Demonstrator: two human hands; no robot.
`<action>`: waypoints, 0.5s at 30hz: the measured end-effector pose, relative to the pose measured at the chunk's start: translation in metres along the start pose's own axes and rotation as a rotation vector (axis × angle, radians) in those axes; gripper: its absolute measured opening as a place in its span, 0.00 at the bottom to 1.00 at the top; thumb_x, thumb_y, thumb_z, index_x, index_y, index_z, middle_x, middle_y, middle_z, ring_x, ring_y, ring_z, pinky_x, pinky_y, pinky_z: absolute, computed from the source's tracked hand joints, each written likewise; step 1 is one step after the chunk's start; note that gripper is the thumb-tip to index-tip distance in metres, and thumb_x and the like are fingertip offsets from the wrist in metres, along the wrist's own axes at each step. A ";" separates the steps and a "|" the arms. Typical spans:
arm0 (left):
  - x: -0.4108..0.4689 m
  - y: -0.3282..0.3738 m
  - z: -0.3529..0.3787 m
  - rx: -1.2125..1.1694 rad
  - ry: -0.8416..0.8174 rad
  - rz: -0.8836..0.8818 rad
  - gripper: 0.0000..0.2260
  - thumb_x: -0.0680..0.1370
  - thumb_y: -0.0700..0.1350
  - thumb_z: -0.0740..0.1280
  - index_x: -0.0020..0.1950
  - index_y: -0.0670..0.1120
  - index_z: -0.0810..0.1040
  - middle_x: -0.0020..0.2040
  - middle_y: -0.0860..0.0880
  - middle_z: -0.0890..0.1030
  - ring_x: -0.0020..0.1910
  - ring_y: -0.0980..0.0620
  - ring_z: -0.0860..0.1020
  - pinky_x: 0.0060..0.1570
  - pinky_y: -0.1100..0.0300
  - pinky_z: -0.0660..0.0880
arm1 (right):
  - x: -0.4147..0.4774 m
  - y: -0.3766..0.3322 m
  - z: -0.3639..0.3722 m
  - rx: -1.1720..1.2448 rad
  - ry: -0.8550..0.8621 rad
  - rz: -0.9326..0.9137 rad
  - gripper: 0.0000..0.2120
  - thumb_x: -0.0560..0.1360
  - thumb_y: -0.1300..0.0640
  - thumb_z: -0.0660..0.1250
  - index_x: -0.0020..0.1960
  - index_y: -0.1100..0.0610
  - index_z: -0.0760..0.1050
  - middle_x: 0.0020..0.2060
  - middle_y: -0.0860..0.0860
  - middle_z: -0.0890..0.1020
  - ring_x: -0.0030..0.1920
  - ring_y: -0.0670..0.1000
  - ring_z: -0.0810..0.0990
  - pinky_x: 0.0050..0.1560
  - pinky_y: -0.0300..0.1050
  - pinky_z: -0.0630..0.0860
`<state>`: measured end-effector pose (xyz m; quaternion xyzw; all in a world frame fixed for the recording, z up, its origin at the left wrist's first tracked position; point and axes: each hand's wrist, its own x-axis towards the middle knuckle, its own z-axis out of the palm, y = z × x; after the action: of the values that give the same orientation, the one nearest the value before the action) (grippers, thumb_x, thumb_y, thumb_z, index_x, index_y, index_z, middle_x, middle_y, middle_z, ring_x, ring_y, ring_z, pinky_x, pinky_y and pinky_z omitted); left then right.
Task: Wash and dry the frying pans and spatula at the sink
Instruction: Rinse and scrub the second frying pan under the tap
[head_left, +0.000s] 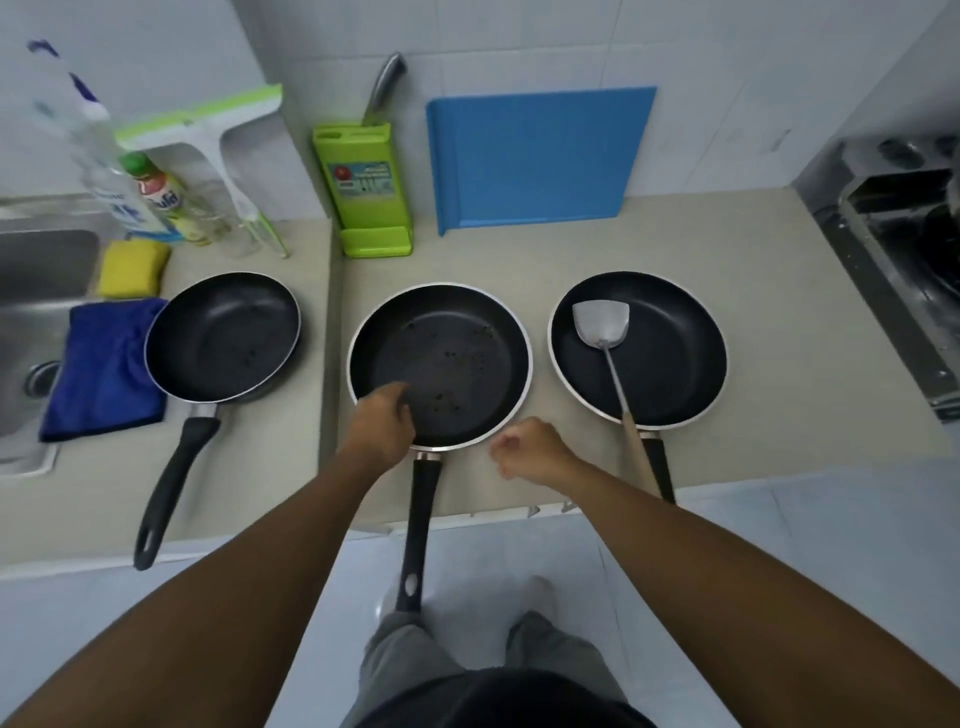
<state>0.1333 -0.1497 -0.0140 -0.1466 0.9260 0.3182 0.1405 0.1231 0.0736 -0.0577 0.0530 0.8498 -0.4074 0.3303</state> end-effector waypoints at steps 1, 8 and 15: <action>0.001 -0.010 -0.001 0.024 -0.041 0.011 0.19 0.83 0.36 0.60 0.75 0.39 0.72 0.74 0.36 0.74 0.73 0.36 0.72 0.74 0.49 0.67 | -0.003 -0.004 0.013 0.036 -0.034 0.057 0.07 0.72 0.54 0.70 0.45 0.56 0.86 0.38 0.51 0.87 0.40 0.50 0.87 0.51 0.46 0.84; 0.015 -0.063 0.002 0.297 -0.342 0.100 0.32 0.85 0.37 0.56 0.83 0.37 0.40 0.83 0.37 0.37 0.83 0.40 0.40 0.80 0.53 0.43 | -0.010 -0.024 0.104 0.495 -0.050 0.265 0.10 0.80 0.53 0.69 0.49 0.60 0.81 0.44 0.58 0.87 0.43 0.55 0.87 0.53 0.56 0.84; 0.021 -0.082 0.008 0.363 -0.399 0.169 0.33 0.85 0.38 0.55 0.83 0.38 0.37 0.83 0.40 0.34 0.83 0.42 0.37 0.80 0.51 0.44 | -0.022 -0.038 0.159 0.871 -0.022 0.389 0.22 0.86 0.44 0.53 0.60 0.61 0.75 0.36 0.57 0.85 0.38 0.61 0.85 0.46 0.55 0.83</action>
<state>0.1450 -0.2109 -0.0722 0.0240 0.9308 0.1805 0.3168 0.2085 -0.0631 -0.0911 0.3401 0.5709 -0.6567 0.3565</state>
